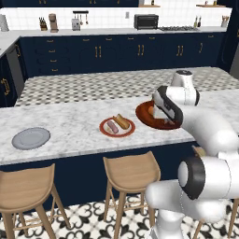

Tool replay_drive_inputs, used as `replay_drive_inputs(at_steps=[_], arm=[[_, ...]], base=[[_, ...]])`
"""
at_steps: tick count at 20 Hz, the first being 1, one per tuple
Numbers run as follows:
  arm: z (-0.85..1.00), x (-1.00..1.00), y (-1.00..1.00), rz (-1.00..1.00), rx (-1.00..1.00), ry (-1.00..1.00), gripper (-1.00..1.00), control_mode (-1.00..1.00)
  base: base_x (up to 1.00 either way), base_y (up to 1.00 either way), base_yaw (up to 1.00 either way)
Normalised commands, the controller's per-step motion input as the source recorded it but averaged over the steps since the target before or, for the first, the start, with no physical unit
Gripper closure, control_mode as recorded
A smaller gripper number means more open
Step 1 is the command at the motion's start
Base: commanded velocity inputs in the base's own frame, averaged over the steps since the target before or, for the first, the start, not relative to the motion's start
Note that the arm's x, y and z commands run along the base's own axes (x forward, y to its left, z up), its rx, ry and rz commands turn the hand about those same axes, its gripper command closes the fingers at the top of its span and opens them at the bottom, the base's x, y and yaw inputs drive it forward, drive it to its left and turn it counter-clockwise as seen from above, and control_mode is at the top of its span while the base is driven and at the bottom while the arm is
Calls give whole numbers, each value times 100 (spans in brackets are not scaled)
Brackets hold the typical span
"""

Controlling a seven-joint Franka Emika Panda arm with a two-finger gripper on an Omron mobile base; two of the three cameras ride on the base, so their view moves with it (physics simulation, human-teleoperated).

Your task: Place one bun and one sausage from the bowl on each plate.

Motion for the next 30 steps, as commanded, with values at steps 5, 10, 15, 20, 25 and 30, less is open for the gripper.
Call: replay_drive_inputs(at_steps=[5, 10, 15, 20, 25, 30], arm=[[1, -28, 45, 2, -2, -1, 100, -100], [0, 0, 18, 0, 0, 0, 100, -100], [0, 0, 0, 0, 0, 0, 100, 100], [0, 0, 0, 0, 0, 0, 100, 100], [0, 0, 0, 0, 0, 0, 100, 100], [0, 0, 0, 0, 0, 0, 100, 100]], base=[[0, 0, 0], [0, 0, 0], [-7, 0, 0], [-40, 89, 0], [-1, 100, 0], [11, 99, 0]])
